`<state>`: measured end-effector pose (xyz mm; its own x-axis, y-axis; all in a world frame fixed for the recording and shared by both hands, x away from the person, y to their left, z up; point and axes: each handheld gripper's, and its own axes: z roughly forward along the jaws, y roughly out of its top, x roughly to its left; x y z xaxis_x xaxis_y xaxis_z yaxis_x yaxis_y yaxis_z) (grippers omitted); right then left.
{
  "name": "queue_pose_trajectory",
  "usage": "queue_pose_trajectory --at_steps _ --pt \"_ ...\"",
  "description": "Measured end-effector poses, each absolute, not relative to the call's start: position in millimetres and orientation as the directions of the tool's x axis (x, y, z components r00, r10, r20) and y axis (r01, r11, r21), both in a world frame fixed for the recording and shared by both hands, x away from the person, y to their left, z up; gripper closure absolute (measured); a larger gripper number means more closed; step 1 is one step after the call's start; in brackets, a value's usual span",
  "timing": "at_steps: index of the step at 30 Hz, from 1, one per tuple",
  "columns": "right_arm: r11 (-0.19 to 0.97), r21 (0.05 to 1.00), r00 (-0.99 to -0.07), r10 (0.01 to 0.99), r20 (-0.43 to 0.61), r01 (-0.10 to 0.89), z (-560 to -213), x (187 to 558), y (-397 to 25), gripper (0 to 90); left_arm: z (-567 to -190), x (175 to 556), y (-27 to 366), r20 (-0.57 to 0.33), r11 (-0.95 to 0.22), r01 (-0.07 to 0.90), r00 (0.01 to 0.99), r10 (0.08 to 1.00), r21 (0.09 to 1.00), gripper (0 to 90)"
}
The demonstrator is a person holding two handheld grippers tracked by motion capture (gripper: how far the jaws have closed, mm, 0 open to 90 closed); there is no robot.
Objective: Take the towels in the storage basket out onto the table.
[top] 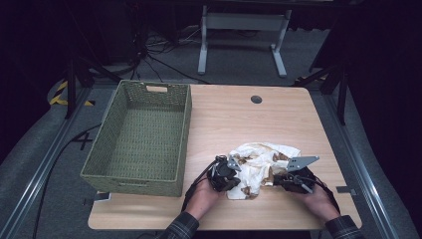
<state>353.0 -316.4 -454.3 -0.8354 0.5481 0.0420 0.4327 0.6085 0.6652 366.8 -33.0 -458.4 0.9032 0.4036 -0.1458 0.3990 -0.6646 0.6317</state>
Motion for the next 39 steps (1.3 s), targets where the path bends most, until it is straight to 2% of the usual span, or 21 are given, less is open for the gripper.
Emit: queue_pose_trajectory --at_steps 6,16,33,39 --pt "0.589 0.665 -0.823 0.564 0.069 0.46 -450 349 -334 88.9 -459 367 -33 -0.147 -0.661 0.402 0.902 0.407 0.634 89.6" --pt "0.518 0.715 -0.796 0.599 0.089 0.469 -436 334 -374 88.9 -459 368 -32 -0.15 -0.66 0.4 0.903 0.403 0.636 89.6" --pt "0.485 0.731 -0.792 0.599 0.123 0.48 -438 299 -416 88.3 -458 365 -33 -0.134 -0.666 0.396 0.902 0.41 0.632 89.6" --pt "0.473 0.733 -0.791 0.595 0.143 0.488 -440 290 -426 82.7 -458 367 -32 -0.148 -0.666 0.405 0.901 0.408 0.627 89.6"
